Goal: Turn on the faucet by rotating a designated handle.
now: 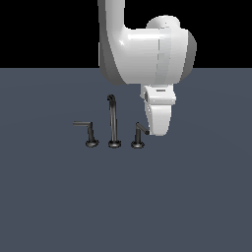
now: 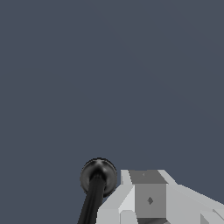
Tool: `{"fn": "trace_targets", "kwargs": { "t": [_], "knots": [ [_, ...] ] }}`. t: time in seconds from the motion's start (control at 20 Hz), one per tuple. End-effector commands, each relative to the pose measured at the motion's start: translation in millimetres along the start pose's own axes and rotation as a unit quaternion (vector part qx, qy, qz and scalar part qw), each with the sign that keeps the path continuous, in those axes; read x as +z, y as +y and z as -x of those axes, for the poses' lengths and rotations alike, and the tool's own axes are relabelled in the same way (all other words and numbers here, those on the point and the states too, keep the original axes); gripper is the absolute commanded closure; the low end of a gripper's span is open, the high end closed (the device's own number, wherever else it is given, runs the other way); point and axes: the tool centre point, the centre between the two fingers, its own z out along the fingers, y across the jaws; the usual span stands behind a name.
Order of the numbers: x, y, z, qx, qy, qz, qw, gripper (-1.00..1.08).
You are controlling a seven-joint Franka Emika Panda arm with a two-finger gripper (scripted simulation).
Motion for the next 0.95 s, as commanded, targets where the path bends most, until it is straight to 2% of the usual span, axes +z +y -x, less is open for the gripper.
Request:
{"fn": "trace_targets", "kwargs": {
  "t": [0.0, 0.25, 0.3, 0.35, 0.85, 0.9],
  "knots": [
    [0, 7, 18, -0.007, -0.002, 0.002, 1.0000, 1.08],
    [-1, 20, 38, -0.009, -0.002, 0.004, 1.0000, 1.08],
    [-1, 20, 38, -0.009, -0.002, 0.004, 1.0000, 1.08],
    [0, 17, 19, 0.005, 0.001, 0.002, 1.0000, 1.08],
    [-1, 6, 84, -0.009, -0.002, 0.004, 0.9999, 1.08],
    [-1, 6, 84, -0.009, -0.002, 0.004, 0.9999, 1.08]
  ]
}}
